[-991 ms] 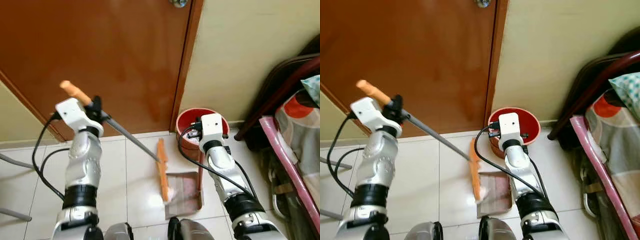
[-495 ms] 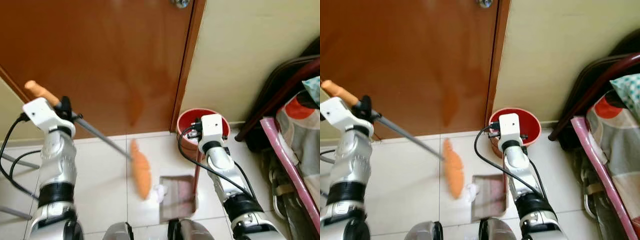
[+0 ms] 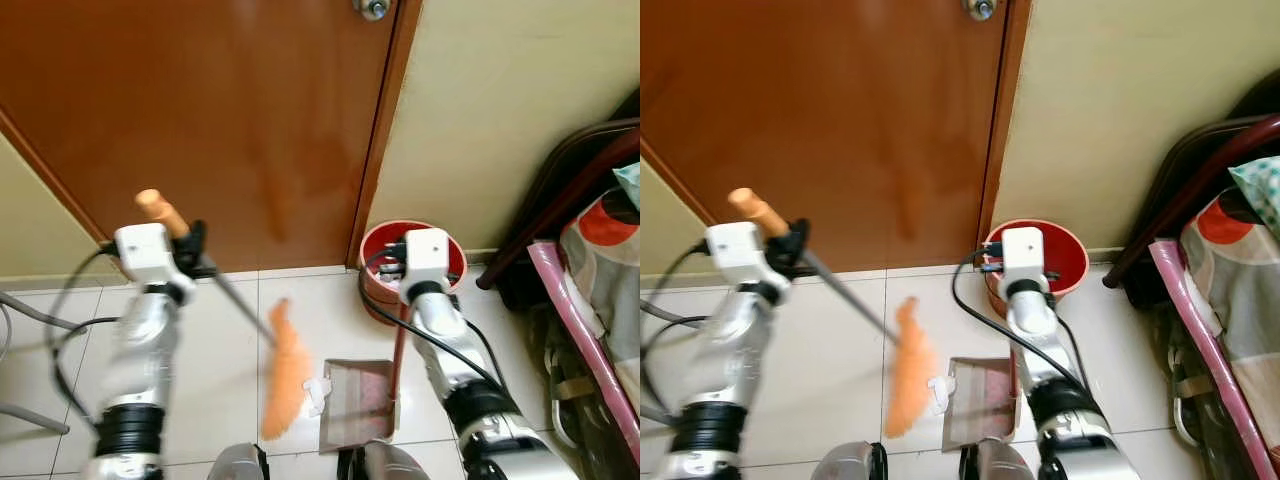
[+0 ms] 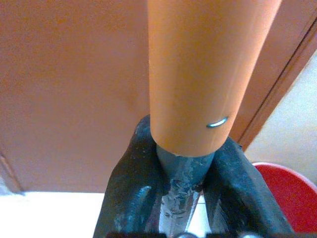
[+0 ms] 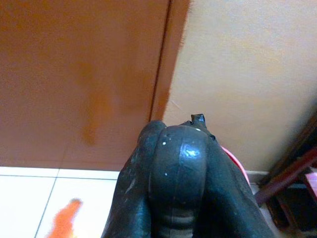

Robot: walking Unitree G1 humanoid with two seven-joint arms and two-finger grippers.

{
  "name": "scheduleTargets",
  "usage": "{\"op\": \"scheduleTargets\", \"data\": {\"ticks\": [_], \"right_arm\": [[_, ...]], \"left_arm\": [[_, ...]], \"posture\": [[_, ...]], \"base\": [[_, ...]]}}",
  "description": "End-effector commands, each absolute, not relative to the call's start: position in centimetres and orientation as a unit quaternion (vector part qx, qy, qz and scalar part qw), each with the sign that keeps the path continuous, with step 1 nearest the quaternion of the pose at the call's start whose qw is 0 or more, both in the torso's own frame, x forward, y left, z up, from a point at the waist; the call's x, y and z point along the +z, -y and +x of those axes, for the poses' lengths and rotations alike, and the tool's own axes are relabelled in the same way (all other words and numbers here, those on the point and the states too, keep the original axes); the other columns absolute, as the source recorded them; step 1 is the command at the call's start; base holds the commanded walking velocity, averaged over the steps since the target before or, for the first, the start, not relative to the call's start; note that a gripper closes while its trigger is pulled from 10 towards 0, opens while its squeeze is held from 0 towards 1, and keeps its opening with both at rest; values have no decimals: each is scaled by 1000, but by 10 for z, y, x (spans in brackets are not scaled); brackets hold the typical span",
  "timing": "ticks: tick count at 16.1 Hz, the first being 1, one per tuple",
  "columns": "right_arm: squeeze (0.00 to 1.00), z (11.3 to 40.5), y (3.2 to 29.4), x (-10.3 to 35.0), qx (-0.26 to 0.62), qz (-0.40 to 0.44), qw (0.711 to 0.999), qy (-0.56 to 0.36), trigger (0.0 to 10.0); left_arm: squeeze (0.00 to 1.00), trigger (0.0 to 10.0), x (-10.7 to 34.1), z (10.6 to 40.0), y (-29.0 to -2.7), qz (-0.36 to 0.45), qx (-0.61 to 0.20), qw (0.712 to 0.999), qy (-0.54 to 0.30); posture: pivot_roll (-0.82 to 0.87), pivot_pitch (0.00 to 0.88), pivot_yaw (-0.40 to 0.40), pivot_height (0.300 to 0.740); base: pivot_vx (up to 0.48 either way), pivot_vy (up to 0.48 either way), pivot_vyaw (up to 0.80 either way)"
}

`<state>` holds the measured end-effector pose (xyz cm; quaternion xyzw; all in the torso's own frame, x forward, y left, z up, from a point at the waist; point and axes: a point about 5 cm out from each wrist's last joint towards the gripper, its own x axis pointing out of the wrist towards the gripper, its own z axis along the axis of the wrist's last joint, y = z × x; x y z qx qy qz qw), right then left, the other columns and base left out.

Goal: Sweep floor

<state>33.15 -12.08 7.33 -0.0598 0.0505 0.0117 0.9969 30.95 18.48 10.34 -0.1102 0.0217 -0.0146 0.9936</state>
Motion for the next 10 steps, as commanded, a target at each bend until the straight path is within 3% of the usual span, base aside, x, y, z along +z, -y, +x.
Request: {"op": "scheduleTargets", "data": {"ticks": [1,4,7,10], "right_arm": [[0,333,117,73,11,-55,997,-55,10000],[0,336,105,75,22,-48,997,-51,10000],[0,337,115,77,10,-44,998,-41,10000],[0,330,134,76,-6,-43,998,-34,10000]], "left_arm": [[0,10000,110,313,-177,-148,-13,989,-14],[0,10000,139,330,-174,-222,37,974,32],[0,10000,134,327,-204,-177,75,981,27],[0,10000,122,315,-227,-75,73,994,15]], "posture": [[44,93,-30,740],[43,93,-34,740],[40,96,-29,740],[40,99,-26,740]], "base": [[0,0,0],[0,0,0],[0,0,0],[0,0,0]]}}
